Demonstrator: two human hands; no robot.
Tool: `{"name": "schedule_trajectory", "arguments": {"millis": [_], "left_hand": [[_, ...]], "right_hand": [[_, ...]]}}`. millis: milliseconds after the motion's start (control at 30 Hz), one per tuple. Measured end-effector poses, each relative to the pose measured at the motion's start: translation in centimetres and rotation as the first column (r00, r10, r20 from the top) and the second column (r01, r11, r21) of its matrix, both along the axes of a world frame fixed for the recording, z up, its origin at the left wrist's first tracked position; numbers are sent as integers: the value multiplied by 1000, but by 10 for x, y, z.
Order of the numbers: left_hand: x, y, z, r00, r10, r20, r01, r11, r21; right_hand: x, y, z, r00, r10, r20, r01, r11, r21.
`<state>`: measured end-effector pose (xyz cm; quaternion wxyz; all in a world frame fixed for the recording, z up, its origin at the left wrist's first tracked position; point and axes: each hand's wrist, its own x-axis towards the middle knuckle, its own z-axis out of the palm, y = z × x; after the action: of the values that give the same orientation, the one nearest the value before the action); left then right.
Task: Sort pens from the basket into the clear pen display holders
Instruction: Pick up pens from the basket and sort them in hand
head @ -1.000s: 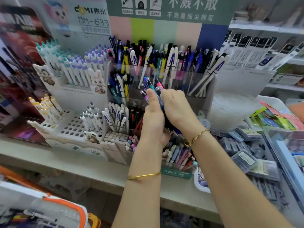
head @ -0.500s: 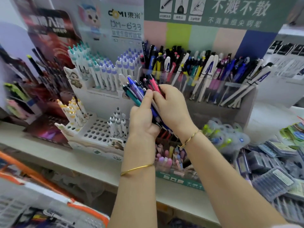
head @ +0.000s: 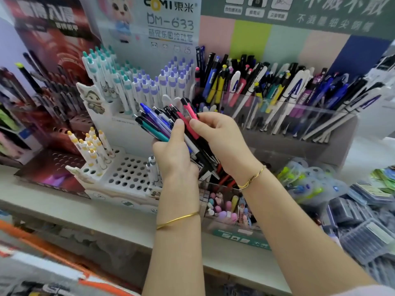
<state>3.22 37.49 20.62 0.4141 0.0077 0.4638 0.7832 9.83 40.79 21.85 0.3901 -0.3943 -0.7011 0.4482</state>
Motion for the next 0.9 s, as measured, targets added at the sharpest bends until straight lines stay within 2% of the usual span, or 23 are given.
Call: {"name": "schedule_trajectory", "arguments": {"millis": [100, 267, 367, 500, 600, 700, 767, 867, 900], "left_hand": [[-1, -3, 0, 1000, -2, -24, 1, 999, -35], [-14, -7, 3, 985, 1, -171, -13, 998, -66], [-17, -6, 6, 969, -11, -248, -11, 996, -88], [-15, -5, 5, 970, -53, -237, 40, 998, -58], [-15, -4, 3, 971, -81, -226, 65, 995, -76], [-16, -2, 0, 966, -100, -240, 87, 994, -66], [-16, -1, -1, 961, -116, -251, 100, 992, -74], [-18, 1, -2, 960, -126, -252, 103, 990, -100], [-18, 1, -2, 957, -129, -260, 106, 989, -102]], "right_hand": [[9, 5, 6, 998, -2, -60, 0, 1000, -27], [20, 28, 22, 964, -149, -219, 160, 986, 35], [12, 36, 22, 954, -223, -201, 251, 959, 128], [7, 41, 7, 970, -242, -12, 240, 954, 178], [4, 43, -4, 953, -263, 147, 214, 935, 283], [2, 43, -4, 936, -314, 161, 238, 898, 371], [1, 44, -3, 921, -317, 226, 207, 891, 404], [-4, 41, -6, 789, -367, 493, 117, 877, 467], [-4, 40, -9, 786, -352, 508, 111, 889, 444]]}}
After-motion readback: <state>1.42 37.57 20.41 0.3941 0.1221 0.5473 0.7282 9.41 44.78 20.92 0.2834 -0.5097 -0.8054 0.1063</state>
